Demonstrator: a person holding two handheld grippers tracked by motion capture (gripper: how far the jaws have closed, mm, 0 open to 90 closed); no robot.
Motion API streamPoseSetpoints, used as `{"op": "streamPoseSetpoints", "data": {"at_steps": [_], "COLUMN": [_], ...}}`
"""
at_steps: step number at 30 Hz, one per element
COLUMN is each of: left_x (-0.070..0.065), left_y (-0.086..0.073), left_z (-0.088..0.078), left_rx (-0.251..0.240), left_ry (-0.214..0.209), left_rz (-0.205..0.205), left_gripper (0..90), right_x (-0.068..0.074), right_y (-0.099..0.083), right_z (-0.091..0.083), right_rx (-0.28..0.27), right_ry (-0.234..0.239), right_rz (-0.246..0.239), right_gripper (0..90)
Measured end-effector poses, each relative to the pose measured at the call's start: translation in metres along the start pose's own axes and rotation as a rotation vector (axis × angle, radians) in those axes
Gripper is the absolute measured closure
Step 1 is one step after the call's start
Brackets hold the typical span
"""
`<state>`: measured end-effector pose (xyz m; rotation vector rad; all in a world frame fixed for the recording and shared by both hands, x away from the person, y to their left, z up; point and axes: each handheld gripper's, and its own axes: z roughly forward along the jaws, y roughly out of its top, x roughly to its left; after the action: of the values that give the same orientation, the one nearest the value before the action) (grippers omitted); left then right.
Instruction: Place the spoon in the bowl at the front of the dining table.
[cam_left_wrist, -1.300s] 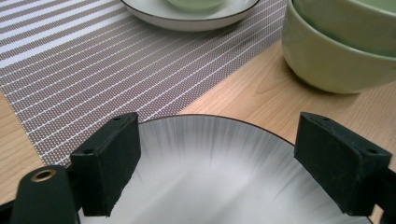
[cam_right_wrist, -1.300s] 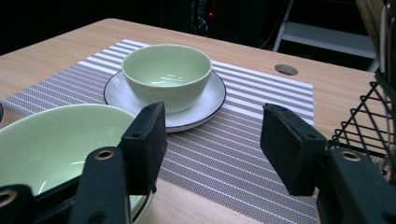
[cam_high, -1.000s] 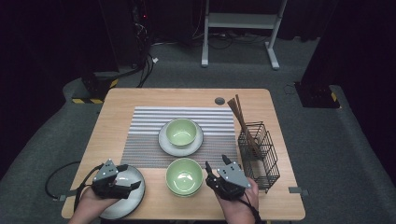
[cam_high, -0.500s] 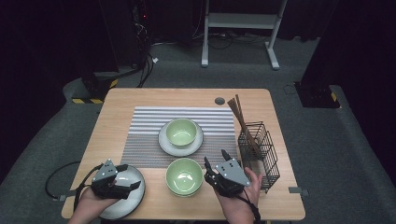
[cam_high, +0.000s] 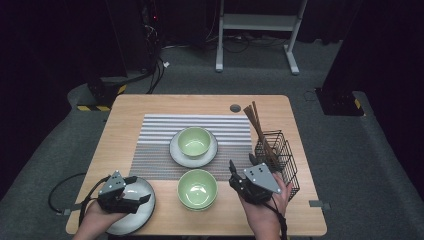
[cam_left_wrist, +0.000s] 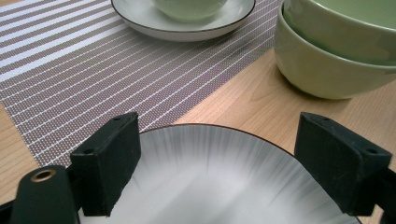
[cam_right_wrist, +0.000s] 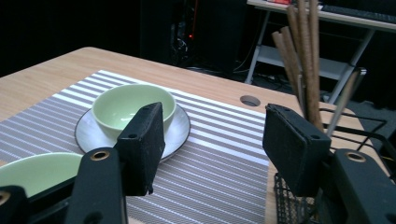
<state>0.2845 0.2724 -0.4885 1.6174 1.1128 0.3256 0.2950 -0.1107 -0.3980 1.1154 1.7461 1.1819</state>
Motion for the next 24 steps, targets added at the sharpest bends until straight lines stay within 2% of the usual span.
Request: {"op": "streamPoseSetpoints", "data": {"at_steps": [10,16,24], "left_x": [0.0,0.0,0.0], "left_y": [0.0,0.0,0.0], "left_z": [0.0,0.0,-0.001], "left_rx": [0.004,0.004,0.007], "left_ry": [-0.005,-0.007,-0.011], "left_rz": [0.008,0.001,0.007], "left_gripper": [15.1,15.2,15.3], "right_x": [-0.014,-0.024,-0.034], "right_y": [0.003,0.005,0.006], "right_z": [0.002,0.006,0.012], "right_rx": [-0.009,-0.007,0.0], "right_ry": [-0.041,-0.062,-0.094], "right_rz": [0.012,0.041,0.052], "right_gripper": [37.8,38.0,37.9]}}
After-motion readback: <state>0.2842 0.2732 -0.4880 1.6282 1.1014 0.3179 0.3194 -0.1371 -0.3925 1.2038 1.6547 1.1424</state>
